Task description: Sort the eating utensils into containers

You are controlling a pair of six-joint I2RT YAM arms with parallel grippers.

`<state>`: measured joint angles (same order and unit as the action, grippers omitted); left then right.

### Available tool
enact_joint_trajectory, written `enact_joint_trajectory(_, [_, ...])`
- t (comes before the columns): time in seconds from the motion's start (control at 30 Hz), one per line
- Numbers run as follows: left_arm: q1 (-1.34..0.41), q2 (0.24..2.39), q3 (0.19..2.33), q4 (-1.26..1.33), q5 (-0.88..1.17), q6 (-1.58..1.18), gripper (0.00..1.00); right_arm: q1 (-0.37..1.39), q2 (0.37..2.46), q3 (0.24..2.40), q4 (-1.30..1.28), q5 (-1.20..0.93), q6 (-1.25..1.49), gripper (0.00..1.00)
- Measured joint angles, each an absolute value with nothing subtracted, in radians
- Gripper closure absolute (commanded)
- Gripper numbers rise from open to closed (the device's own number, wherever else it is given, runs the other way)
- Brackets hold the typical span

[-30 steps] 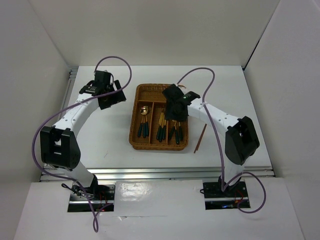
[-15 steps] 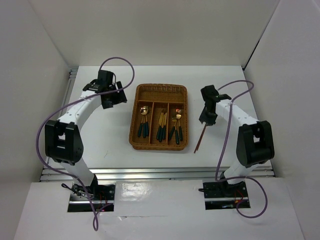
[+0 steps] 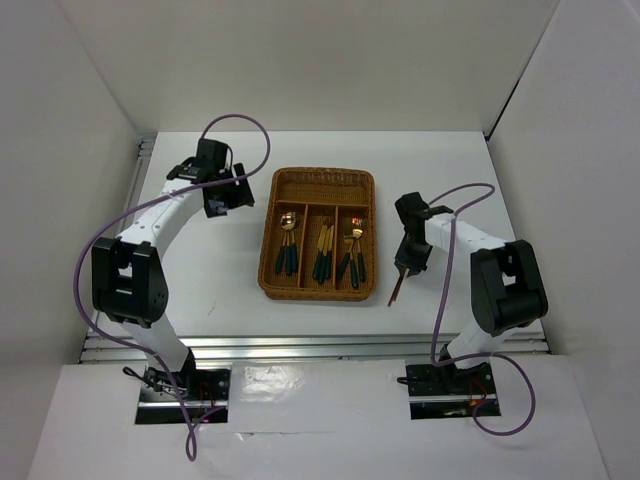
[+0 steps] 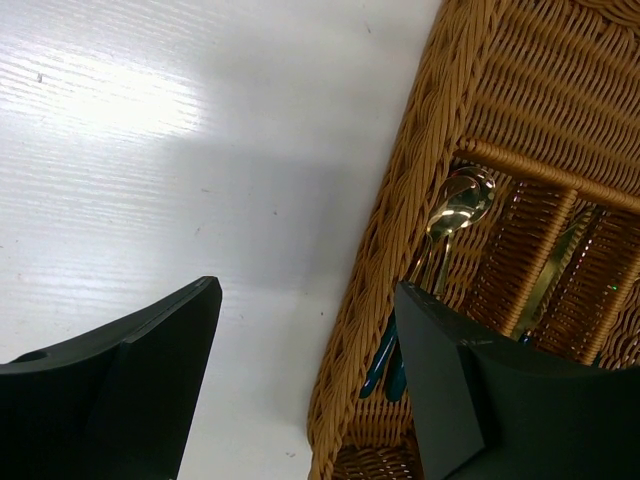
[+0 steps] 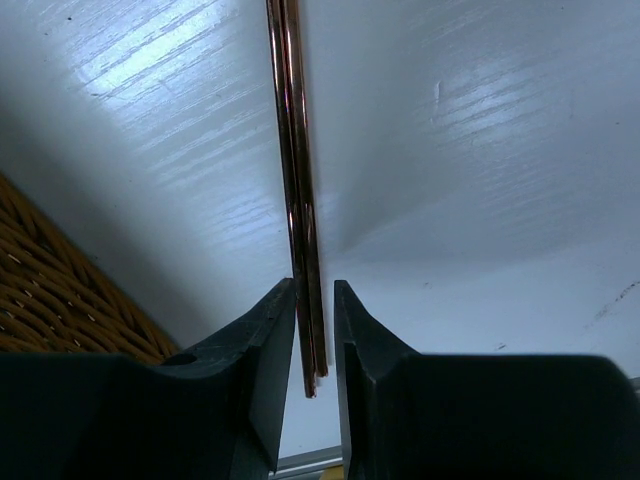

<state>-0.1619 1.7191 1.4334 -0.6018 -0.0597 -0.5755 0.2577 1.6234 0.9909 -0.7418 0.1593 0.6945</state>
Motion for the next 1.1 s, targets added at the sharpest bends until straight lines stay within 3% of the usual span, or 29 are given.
enact_joint_trajectory(1.1, [-0.162,1.792,1.483,-0.638,-0.060,-0.575,0.17,0.258,1.597,0.900,-0.673,0.147,0.741,0.72])
